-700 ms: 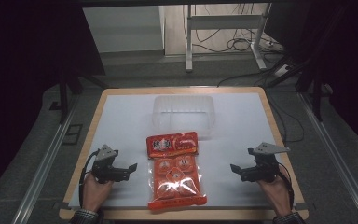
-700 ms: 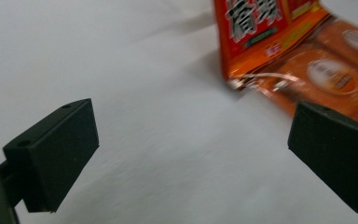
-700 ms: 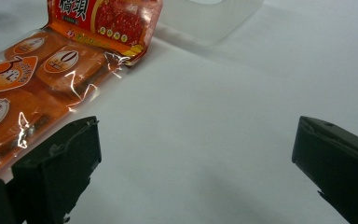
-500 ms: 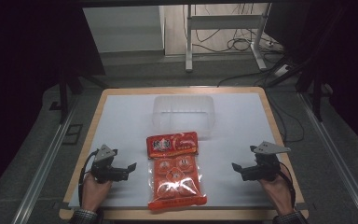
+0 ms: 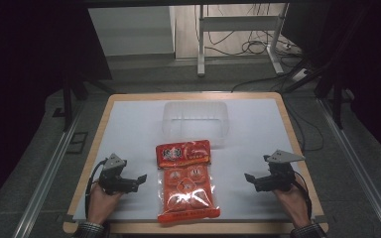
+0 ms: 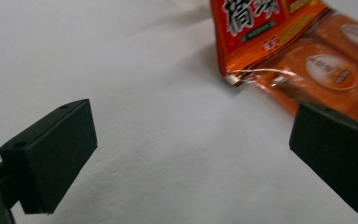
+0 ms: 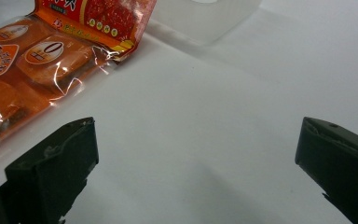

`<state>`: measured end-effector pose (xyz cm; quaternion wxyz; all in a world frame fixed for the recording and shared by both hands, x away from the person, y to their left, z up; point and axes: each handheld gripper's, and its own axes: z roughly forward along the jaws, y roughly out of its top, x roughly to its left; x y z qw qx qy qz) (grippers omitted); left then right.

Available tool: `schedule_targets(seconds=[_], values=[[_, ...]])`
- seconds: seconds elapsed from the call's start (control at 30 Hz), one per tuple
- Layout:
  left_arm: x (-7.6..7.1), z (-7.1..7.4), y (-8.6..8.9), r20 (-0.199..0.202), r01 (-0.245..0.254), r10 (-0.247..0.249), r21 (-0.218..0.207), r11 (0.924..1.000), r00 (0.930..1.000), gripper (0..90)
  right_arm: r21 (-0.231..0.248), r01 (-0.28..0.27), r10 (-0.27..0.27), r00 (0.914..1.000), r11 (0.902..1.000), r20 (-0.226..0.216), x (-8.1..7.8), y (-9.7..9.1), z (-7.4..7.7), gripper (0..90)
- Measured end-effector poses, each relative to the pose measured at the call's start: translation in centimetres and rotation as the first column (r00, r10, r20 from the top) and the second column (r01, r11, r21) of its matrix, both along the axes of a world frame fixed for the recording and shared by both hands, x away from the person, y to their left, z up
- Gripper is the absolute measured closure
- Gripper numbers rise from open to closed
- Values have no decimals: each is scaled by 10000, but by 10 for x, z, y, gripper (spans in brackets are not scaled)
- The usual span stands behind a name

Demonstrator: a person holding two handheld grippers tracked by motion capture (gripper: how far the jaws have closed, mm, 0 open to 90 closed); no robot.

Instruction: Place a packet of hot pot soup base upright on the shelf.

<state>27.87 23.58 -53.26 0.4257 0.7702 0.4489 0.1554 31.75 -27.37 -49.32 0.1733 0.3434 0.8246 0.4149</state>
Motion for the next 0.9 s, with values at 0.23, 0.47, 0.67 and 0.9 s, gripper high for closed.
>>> schedule_targets(seconds=[0.23,0.47,0.67,0.9], values=[[-3,5,-2,59,177,-177,67,9998,9998,109,140,-55,54,10000,9999,69,-1,1,1,0],[-5,7,-8,125,1006,-1004,-165,9948,9949,385,111,-60,59,9999,9999,95,-1,2,1,0],[-3,7,-12,110,1432,-1429,-373,9890,9897,596,34,-71,71,9999,10000,81,-1,3,0,0],[1,6,-22,128,1653,-1651,-188,9861,9862,896,-104,-73,73,10000,9999,57,0,3,-1,0]])
